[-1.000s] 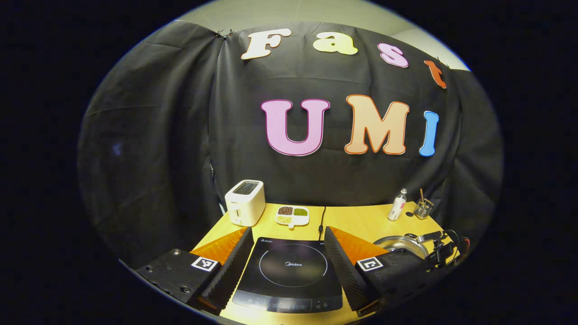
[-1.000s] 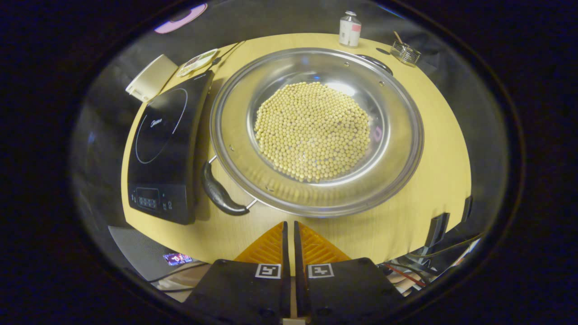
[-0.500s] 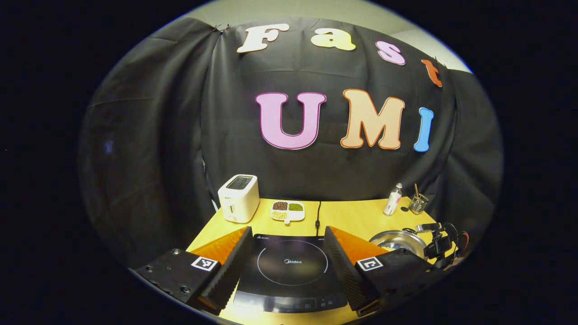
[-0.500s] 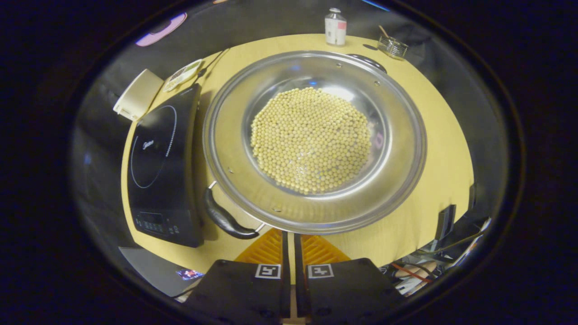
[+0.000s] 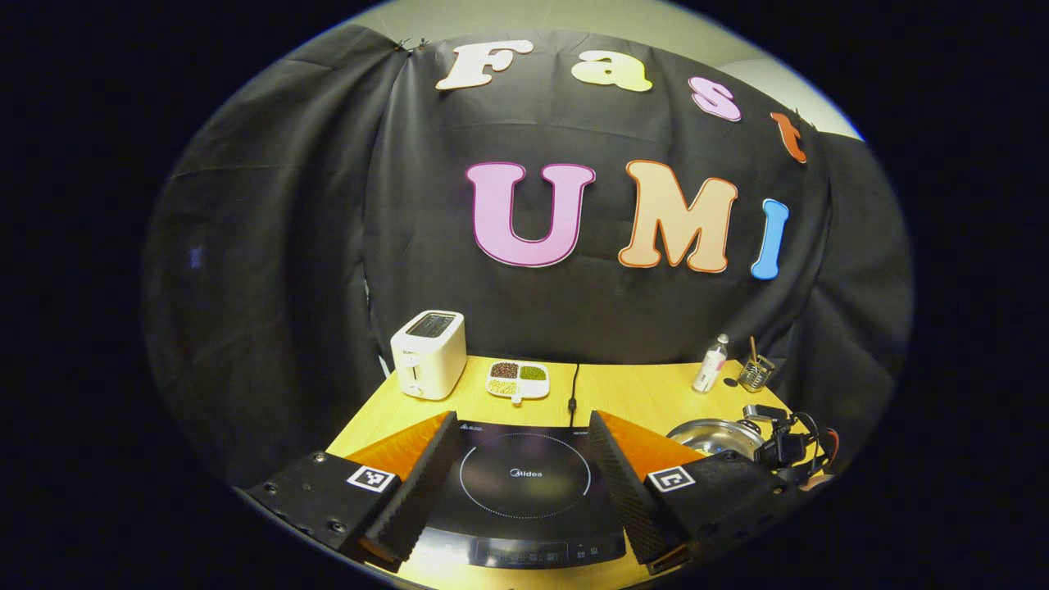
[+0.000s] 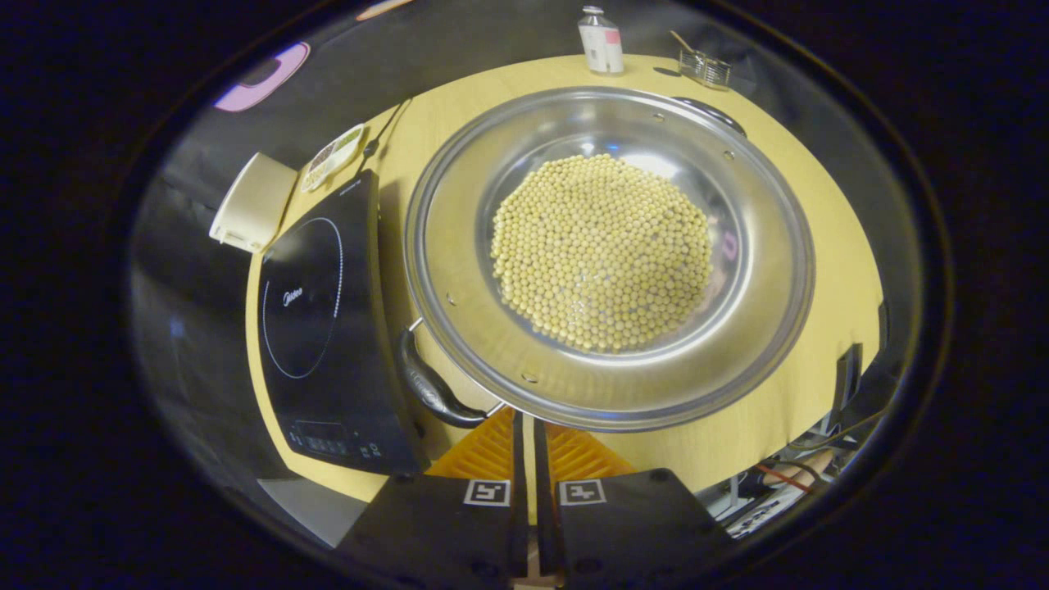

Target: First push the handle of the pot to place it horizontally, then grasp the pot with both hands and set it on the induction cooktop.

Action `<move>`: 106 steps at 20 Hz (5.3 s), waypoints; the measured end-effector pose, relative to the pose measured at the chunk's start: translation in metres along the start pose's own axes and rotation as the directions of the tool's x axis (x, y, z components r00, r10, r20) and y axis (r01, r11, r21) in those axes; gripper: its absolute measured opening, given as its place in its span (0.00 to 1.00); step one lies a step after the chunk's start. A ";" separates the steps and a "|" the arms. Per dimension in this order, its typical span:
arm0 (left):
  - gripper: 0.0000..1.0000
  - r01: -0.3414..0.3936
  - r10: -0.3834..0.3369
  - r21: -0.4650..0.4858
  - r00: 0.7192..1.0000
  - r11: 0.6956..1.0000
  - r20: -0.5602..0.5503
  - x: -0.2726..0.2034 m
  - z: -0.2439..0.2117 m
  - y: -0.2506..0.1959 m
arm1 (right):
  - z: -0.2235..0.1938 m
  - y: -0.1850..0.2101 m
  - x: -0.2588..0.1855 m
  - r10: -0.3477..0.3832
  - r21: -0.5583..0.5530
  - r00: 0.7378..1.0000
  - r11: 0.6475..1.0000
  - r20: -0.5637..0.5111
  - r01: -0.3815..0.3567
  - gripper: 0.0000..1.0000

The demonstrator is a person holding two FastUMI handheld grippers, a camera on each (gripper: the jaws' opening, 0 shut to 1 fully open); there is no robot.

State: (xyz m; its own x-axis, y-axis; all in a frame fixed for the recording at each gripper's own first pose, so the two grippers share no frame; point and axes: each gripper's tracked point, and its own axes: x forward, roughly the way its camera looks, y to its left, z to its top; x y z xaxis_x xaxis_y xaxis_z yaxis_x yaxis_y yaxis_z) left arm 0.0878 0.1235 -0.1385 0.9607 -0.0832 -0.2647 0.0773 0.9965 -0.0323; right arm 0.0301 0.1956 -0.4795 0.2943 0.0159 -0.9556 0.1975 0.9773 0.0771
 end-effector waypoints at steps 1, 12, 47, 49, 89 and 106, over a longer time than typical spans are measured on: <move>0.96 -0.002 0.002 -0.007 1.000 1.000 -0.002 0.000 -0.002 0.001 | 0.003 0.004 0.003 0.006 0.017 1.000 1.000 0.001 -0.006 0.08; 0.96 -0.049 0.048 -0.047 0.998 0.998 -0.029 -0.012 -0.019 0.018 | 0.032 0.059 0.014 0.071 0.087 0.997 0.993 0.039 -0.074 0.07; 0.97 0.147 -0.161 -0.071 0.953 0.987 -0.259 0.029 -0.073 -0.073 | 0.039 -0.029 -0.081 0.256 -0.055 0.965 0.966 0.065 -0.252 0.86; 0.97 0.170 -0.186 -0.080 0.934 0.982 -0.305 0.036 -0.085 -0.094 | 0.050 -0.063 -0.090 0.235 -0.072 0.970 0.970 0.061 -0.231 0.91; 0.65 0.068 -0.162 -0.147 0.417 0.987 -0.894 0.149 -0.277 -0.184 | 0.173 -0.175 0.042 0.414 0.002 0.848 0.899 -0.330 -0.438 0.66; 0.59 0.056 -0.135 -0.123 0.381 0.991 -0.915 0.084 -0.253 -0.210 | 0.140 -0.193 0.004 0.420 0.084 0.869 0.907 -0.261 -0.413 0.55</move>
State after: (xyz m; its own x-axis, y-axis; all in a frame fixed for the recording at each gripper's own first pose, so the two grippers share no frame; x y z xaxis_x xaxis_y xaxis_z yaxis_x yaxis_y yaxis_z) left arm 0.0850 -0.0959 -0.3980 0.1122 -0.1758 -0.9780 0.0978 0.9814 -0.1652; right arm 0.1246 -0.0223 -0.4586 0.0950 0.4794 -0.8724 0.1359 0.8619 0.4884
